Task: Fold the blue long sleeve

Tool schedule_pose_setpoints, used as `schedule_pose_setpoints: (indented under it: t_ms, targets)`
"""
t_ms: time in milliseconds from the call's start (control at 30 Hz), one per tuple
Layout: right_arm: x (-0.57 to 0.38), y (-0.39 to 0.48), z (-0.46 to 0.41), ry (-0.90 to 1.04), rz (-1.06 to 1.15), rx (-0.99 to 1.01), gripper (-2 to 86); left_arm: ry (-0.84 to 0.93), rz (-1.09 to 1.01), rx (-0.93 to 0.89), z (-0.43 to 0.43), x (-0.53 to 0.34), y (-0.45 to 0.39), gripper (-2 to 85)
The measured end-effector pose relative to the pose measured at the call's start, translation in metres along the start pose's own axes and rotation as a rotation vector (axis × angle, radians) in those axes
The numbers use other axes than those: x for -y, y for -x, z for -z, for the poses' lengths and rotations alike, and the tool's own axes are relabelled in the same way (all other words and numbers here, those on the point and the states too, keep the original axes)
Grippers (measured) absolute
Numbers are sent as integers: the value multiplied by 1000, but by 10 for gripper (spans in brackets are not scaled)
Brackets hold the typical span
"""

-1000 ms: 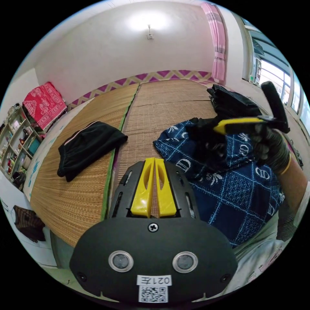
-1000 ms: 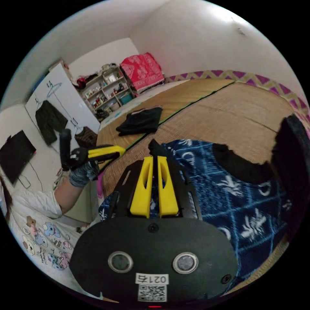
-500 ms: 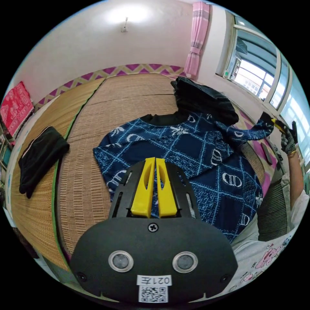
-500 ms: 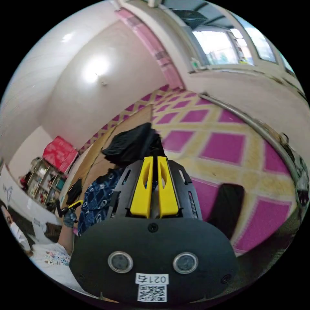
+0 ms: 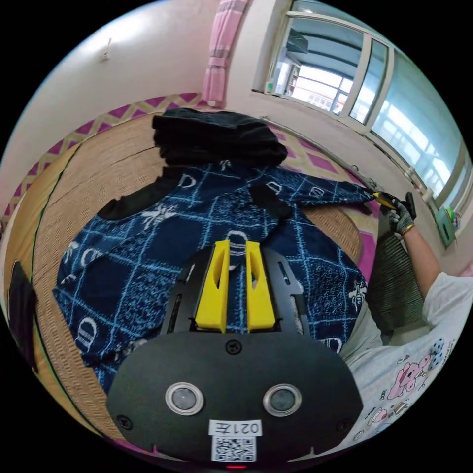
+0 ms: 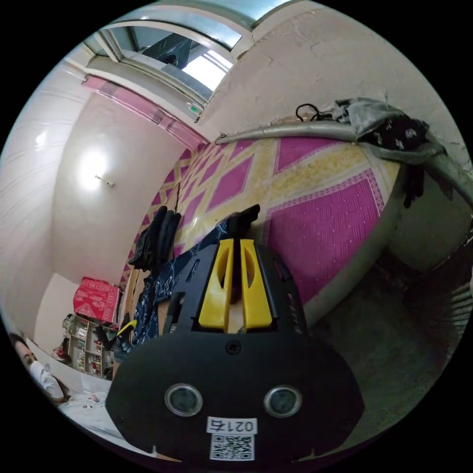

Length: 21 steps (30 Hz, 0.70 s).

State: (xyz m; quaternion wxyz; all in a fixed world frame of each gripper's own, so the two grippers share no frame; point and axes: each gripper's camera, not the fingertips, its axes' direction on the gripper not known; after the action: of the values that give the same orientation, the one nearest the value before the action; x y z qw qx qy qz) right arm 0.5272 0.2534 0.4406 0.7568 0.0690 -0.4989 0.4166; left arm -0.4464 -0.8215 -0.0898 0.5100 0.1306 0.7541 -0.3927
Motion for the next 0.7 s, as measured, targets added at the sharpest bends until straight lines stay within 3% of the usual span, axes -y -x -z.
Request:
schedule_pose_setpoints:
  t_ms: [300,400,467,600,700]
  targets:
    - [-39,40,38,-42,149,-198,68,13,-235,45,-24,26,-58,123]
    - [-54,60,38,-24,200,-126,64,51,-295,123,-29,34,-71,103]
    - [-61,70,36,-7,214,-85,61,87,-276,174,-30,36,-65,44]
    - [-75,93,37,12,254,-22,55,-28,-122,-7,13,28,-21,5]
    - [-82,111,42,3,263,37,45,-252,43,-187,92,4,43,-3]
